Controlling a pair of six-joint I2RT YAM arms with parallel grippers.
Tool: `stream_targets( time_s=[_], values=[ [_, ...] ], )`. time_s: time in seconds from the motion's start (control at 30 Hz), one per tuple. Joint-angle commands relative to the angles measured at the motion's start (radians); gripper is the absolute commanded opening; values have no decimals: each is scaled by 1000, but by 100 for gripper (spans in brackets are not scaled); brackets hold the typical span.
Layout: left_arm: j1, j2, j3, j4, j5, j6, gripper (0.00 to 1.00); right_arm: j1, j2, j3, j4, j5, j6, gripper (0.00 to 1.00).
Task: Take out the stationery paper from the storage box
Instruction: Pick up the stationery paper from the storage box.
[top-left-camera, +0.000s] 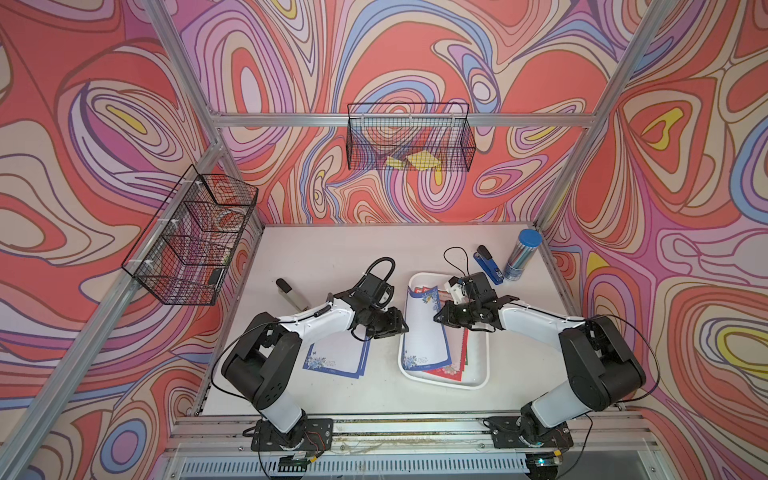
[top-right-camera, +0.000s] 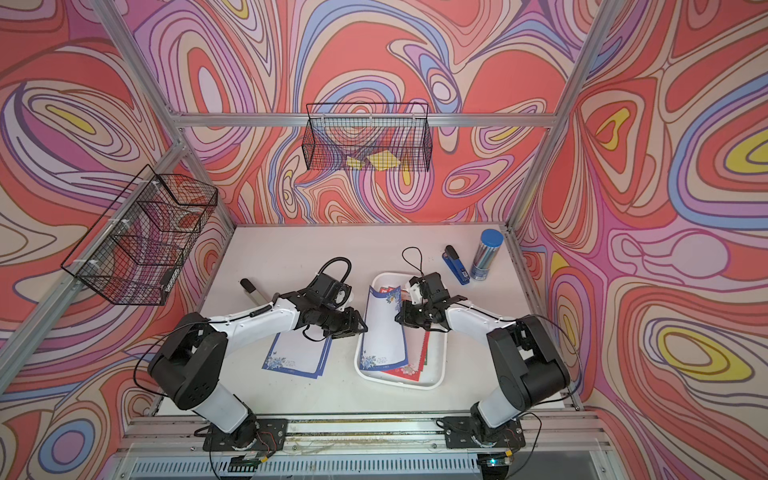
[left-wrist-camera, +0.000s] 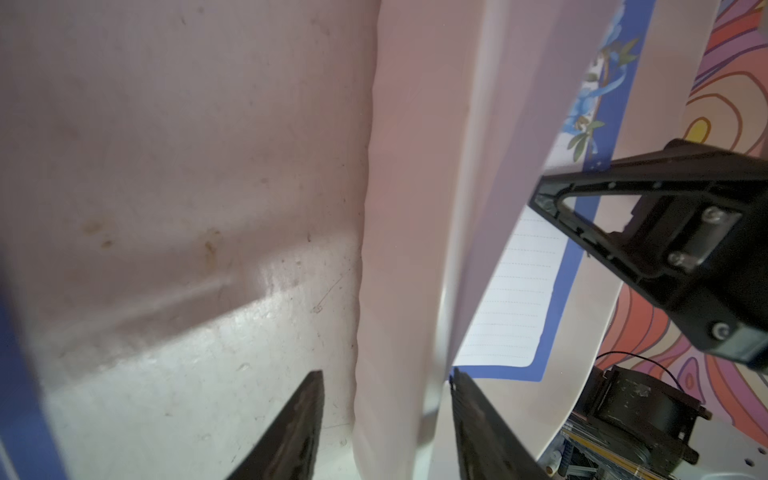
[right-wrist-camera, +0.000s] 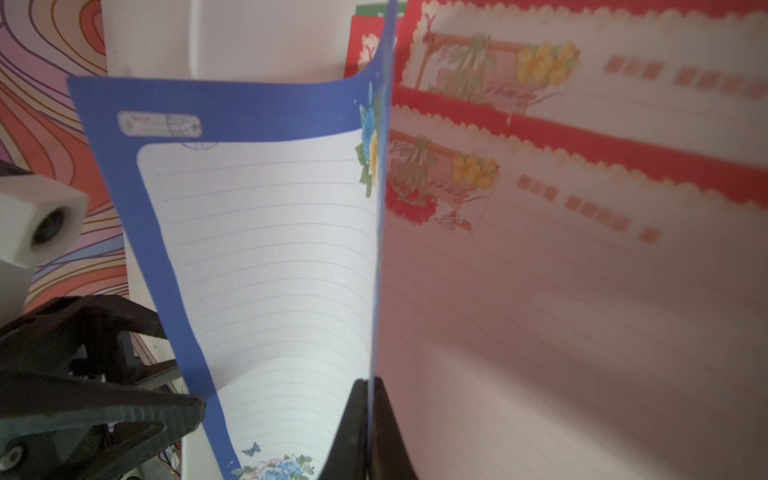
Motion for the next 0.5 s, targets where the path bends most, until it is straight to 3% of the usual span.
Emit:
stream_targets(
  time_s=[0.0, 0.2, 0.47],
  values=[
    [-1, -58, 56, -76, -73, 30, 63, -6, -49, 78, -149, 53, -94, 1],
    [-2, -176, 126, -172, -191, 158, 66, -5, -126, 267, -400, 152, -232, 0],
    [1, -394, 232, -202, -359, 495, 64, 1, -301, 480, -463, 161, -410, 0]
  ],
)
